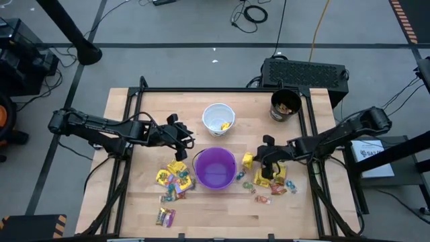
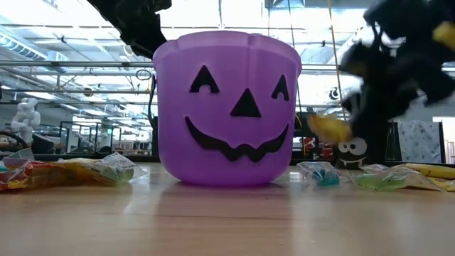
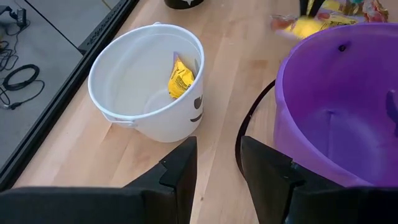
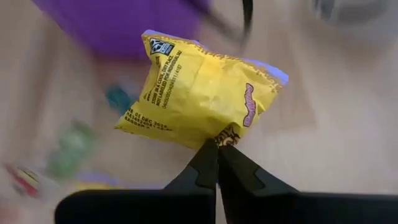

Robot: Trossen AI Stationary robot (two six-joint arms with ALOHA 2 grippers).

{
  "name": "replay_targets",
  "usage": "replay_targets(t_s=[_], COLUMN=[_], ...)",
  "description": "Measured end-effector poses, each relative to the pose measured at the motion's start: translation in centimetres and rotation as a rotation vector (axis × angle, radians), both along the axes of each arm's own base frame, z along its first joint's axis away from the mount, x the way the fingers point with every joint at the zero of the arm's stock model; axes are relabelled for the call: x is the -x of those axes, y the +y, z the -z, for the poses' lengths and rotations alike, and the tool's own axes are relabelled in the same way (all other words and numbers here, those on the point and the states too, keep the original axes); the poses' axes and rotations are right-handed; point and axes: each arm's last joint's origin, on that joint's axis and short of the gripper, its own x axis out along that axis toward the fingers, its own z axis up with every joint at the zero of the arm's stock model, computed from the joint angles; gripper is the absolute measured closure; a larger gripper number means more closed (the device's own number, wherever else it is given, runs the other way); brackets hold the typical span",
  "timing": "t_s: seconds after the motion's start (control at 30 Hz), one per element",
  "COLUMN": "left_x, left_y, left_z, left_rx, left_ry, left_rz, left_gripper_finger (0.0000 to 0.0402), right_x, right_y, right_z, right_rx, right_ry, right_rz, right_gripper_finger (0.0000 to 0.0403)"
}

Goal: Sort candy by brand, put in halloween buckets
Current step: Put the yellow candy into the white bucket

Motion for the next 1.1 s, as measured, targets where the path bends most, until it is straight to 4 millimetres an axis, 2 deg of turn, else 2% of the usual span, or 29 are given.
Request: replay_targets(t_s=[0.1, 0.23, 0.4, 0.53, 0.7, 0.93, 1.03, 1.1], left_x=[0.0, 0.0, -0.1, -0.3, -0.4, -0.5, -0.5, -0.5], left_y=[0.0, 0.0, 0.0, 0.0, -0.1, -0.1, -0.1, -0.1], left_z=[0.0, 0.0, -0.1, -0.4, -0.4, -0.6, -0.6, -0.6], left_rx=[0.000, 0.004, 0.024, 0.031, 0.038, 0.039, 0.039, 0.038], left_ry=[0.001, -0.001, -0.028, -0.060, -0.067, -0.085, -0.085, -0.084], left_rz=[0.000, -0.003, -0.017, -0.019, -0.012, -0.009, -0.008, -0.008], left_gripper_finger=[0.0269, 0.0269, 0.0269, 0.0269, 0.0269, 0.0269, 0.0269, 0.0269], right_x=[0.3, 1.6, 3.4, 4.2, 4.7, 4.9, 4.9, 4.9], right_y=[-0.1, -0.5, -0.9, -1.6, -2.3, -2.9, -2.9, -2.8], right_z=[-2.5, -6.0, -9.5, -9.8, -9.7, -10.0, -10.0, -9.9], right_rx=[0.044, 0.103, 0.170, 0.185, 0.072, -0.115, -0.115, -0.040], right_ry=[-0.120, -0.338, -0.722, -0.931, -1.101, -1.167, -1.167, -1.150], right_rz=[-0.030, -0.083, -0.116, -0.059, 0.025, 0.154, 0.149, 0.113], right_gripper_finger=[0.0402, 0.0402, 0.0403, 0.0403, 0.0403, 0.0402, 0.0402, 0.0402])
